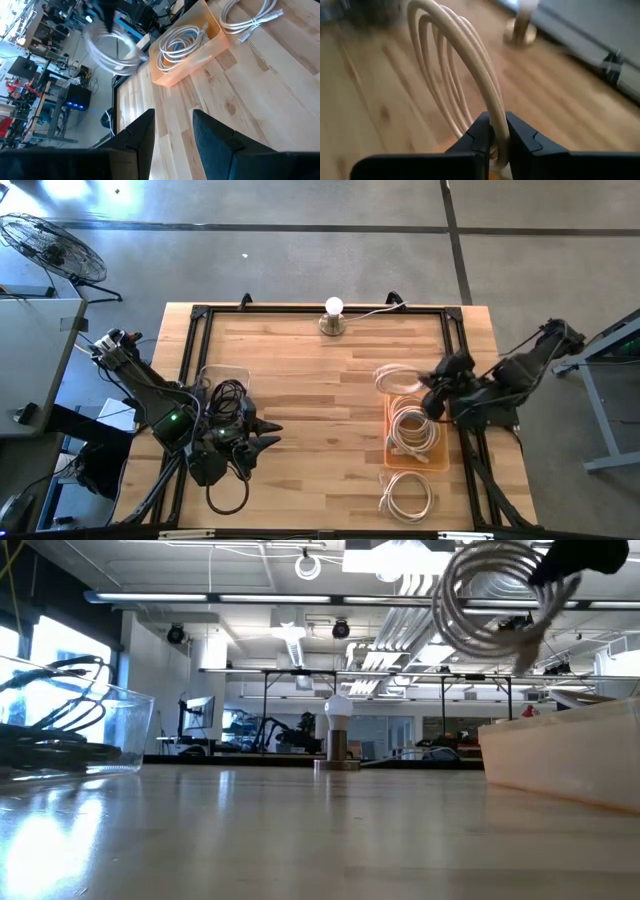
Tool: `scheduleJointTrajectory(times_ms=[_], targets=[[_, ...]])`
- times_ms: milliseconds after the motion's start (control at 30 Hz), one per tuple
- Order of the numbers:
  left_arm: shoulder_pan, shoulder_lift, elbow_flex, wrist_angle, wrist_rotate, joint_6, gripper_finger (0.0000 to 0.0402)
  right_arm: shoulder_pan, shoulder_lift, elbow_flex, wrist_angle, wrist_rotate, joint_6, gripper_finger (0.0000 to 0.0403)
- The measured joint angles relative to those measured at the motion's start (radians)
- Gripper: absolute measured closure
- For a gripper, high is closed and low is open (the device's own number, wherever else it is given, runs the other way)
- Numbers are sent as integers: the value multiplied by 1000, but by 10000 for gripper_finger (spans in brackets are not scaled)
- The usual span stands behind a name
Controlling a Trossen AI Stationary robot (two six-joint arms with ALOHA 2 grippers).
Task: Pick & Place USB Port
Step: Put the brown HDMI cable into the orange bin
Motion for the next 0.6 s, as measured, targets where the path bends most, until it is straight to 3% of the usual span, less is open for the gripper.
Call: scheduleJointTrajectory(times_ms=[133,267,467,600], targets=[[0,0,0,0,-8,-1,273,-10,3,-59,64,-151,-71,374],[0,0,0,1,-8,-4,273,2,3,-74,274,-330,-233,374],[0,0,0,0,-12,-5,273,70,9,-74,489,-458,-446,374],[0,0,0,0,-14,-8,273,118,9,-73,487,-512,-415,374]])
